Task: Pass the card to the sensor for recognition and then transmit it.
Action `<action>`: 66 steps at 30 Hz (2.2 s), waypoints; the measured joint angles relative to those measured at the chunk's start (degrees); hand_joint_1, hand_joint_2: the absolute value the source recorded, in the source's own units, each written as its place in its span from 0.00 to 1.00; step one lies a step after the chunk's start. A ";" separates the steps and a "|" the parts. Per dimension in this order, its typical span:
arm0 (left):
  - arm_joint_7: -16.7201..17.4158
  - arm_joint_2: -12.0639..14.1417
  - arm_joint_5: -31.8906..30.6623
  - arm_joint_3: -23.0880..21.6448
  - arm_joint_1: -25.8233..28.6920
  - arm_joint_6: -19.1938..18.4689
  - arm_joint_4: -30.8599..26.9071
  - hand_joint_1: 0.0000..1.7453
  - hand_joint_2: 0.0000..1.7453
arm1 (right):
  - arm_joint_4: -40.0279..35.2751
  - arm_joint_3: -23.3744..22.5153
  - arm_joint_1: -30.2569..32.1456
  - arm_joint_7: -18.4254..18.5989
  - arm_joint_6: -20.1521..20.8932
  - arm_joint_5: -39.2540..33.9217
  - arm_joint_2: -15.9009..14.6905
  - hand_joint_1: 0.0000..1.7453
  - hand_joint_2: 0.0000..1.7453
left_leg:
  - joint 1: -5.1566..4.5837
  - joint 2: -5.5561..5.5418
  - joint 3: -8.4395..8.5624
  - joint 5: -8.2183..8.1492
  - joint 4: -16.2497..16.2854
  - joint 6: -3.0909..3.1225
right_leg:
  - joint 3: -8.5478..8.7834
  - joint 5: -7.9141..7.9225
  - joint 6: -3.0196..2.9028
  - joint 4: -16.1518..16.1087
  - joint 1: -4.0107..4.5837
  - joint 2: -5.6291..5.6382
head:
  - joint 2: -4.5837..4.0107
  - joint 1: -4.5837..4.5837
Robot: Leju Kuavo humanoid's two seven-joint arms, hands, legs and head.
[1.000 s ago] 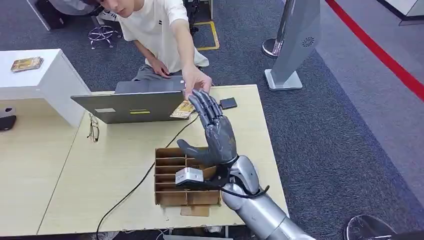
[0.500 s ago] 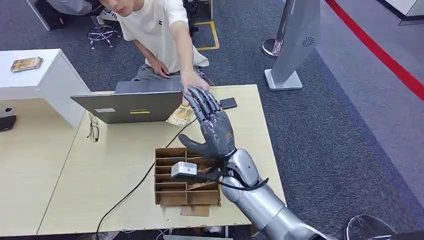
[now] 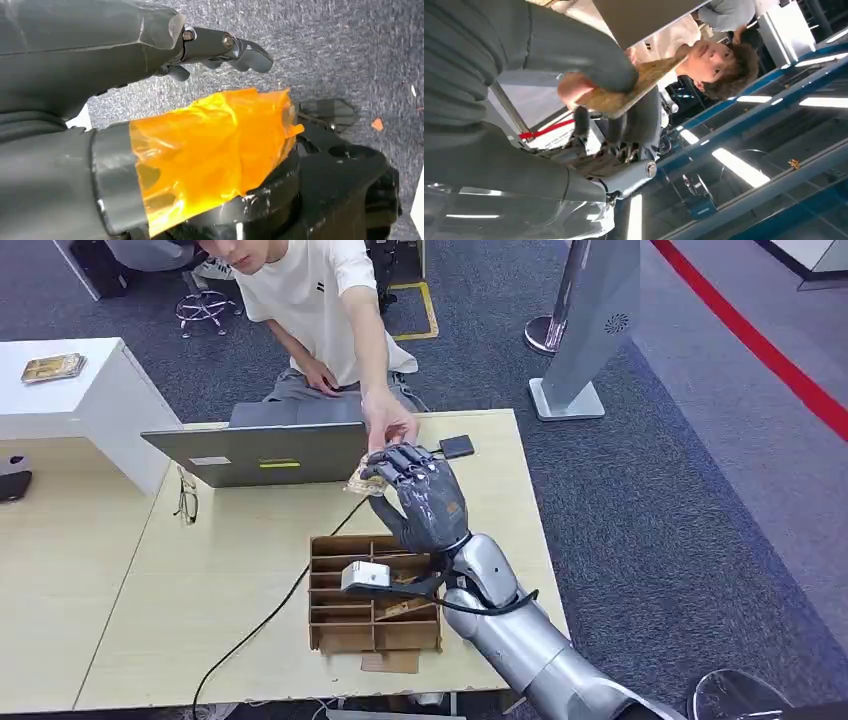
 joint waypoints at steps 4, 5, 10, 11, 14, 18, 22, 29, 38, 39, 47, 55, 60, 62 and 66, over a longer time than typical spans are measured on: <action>0.04 -0.13 -0.30 -0.81 0.68 -0.24 -0.87 0.00 0.00 | 0.02 -0.26 0.00 -0.02 -0.15 -0.83 0.00 1.00 1.00 | 0.00 0.00 0.01 0.00 0.00 0.00 | 0.00 0.00 0.00 0.00 0.00 0.00 | 0.00 0.00; 0.04 -0.15 -0.43 -0.87 0.68 -0.22 -0.90 0.00 0.00 | 0.04 -0.26 0.00 0.00 -0.15 -0.96 0.00 1.00 1.00 | 0.00 0.00 0.01 0.00 0.00 0.00 | 0.00 0.00 0.00 0.00 0.00 0.00 | 0.00 0.00; -0.05 -0.20 -1.53 -0.90 0.73 0.08 -1.01 0.00 0.00 | 0.04 -0.26 0.01 0.00 -0.15 -1.58 -0.02 1.00 1.00 | 0.00 0.00 0.01 0.00 0.00 0.00 | -0.01 0.00 0.00 0.00 0.00 0.00 | 0.00 0.00; -0.05 -0.20 -1.66 -0.88 0.74 0.08 -1.07 0.00 0.00 | 0.04 -0.26 0.01 0.00 -0.17 -1.88 -0.04 1.00 1.00 | 0.00 0.00 0.01 0.00 0.00 0.00 | -0.01 0.00 0.00 0.00 0.00 0.00 | 0.00 0.00; -0.09 -0.22 -2.12 -0.90 0.78 0.08 -1.33 0.00 0.00 | 0.04 -0.26 0.02 0.00 -0.17 -2.16 -0.11 1.00 1.00 | 0.00 0.00 0.01 0.00 0.00 0.00 | -0.01 0.00 0.00 0.00 0.00 0.00 | 0.00 0.00; -0.63 -0.22 -3.06 -0.90 0.78 0.11 -1.40 0.00 0.00 | 0.00 -0.26 0.03 0.00 0.19 -3.82 -0.17 1.00 1.00 | 0.00 0.00 0.01 0.00 0.00 0.00 | -0.01 0.00 0.00 0.00 0.00 0.00 | 0.00 0.00; -1.09 -0.24 -3.50 -0.88 0.78 0.19 -1.40 0.00 0.00 | -0.92 -0.37 0.58 -0.70 1.47 -7.81 -0.17 1.00 1.00 | 0.00 0.00 0.01 0.00 0.00 0.00 | -0.01 0.00 0.00 0.00 0.00 0.00 | 0.00 0.00; -0.13 -0.33 -0.72 -2.14 1.48 1.37 -2.39 0.00 0.00 | -4.66 -1.99 2.97 -1.31 3.65 -12.86 -0.28 1.00 1.00 | 0.00 0.00 0.00 -0.01 0.00 0.00 | -0.01 -0.01 0.01 0.00 0.00 0.00 | 0.00 -0.02; -1.16 0.11 -1.38 -1.51 1.68 -0.15 -2.97 0.00 0.00 | -9.70 -5.99 5.75 -1.05 6.31 -17.94 -0.50 1.00 1.00 | 0.00 0.01 0.01 -0.01 0.00 0.00 | -0.02 -0.01 0.01 -0.01 0.00 0.01 | 0.00 0.02; -1.16 0.09 -1.51 -1.23 1.69 -0.35 -2.97 0.00 0.00 | -10.07 -6.40 6.08 -1.05 6.40 -18.60 -0.59 1.00 1.00 | 0.00 0.01 0.01 -0.01 0.00 0.00 | -0.02 -0.01 0.01 -0.01 0.00 0.01 | 0.00 0.00; 1.60 -0.26 3.70 -0.72 2.20 0.44 -3.87 0.00 0.00 | -13.12 -10.89 9.97 -1.03 10.21 -24.22 -1.53 1.00 1.00 | 0.00 0.00 0.00 -0.02 0.00 -0.01 | -0.02 -0.01 0.02 -0.03 0.00 0.00 | 0.00 0.00; 7.35 -0.42 13.51 -3.15 4.30 3.26 -6.71 0.00 0.00 | -13.33 -16.09 14.46 -0.66 20.21 -34.20 -2.56 1.00 1.00 | 0.00 0.00 0.00 -0.03 0.00 0.00 | -0.02 -0.02 0.02 -0.04 0.00 0.00 | 0.00 -0.02; 9.51 -0.42 17.38 -4.50 4.75 4.72 -7.50 0.00 0.00 | -12.76 -18.34 16.59 -0.63 23.85 -38.25 -2.82 1.00 1.00 | 0.00 0.00 -0.01 -0.03 0.00 0.00 | -0.02 -0.02 0.02 -0.04 0.00 0.00 | 0.00 0.00; 9.79 -0.42 18.34 -4.68 4.77 5.13 -7.52 0.00 0.00 | -12.66 -19.00 17.16 -0.61 24.57 -39.06 -2.99 1.00 1.00 | 0.00 0.00 -0.01 -0.03 0.00 0.00 | -0.02 -0.02 0.02 -0.03 0.00 0.00 | 0.00 0.00; 11.01 -0.42 20.70 -5.07 4.80 6.16 -7.56 0.00 0.00 | -12.41 -19.85 17.97 -0.20 25.64 -40.17 -3.21 1.00 1.00 | 0.00 0.01 0.00 -0.03 0.00 0.00 | -0.02 -0.02 0.02 -0.03 0.00 0.01 | 0.00 0.00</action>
